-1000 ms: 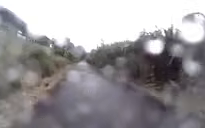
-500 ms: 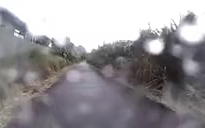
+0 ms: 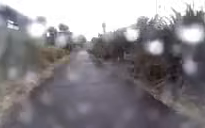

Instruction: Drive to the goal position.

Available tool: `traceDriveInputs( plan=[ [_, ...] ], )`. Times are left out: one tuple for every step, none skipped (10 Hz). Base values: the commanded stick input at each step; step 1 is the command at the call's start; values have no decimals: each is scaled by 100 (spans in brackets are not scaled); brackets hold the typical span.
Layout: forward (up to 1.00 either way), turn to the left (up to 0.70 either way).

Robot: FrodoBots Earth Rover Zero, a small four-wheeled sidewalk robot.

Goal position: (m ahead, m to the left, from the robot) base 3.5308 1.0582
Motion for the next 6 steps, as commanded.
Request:
traceDriveInputs(
  plan=[
    [100,0],
    [100,0],
    [100,0],
    [100,0],
    [100,0],
    [100,0]
  ],
)
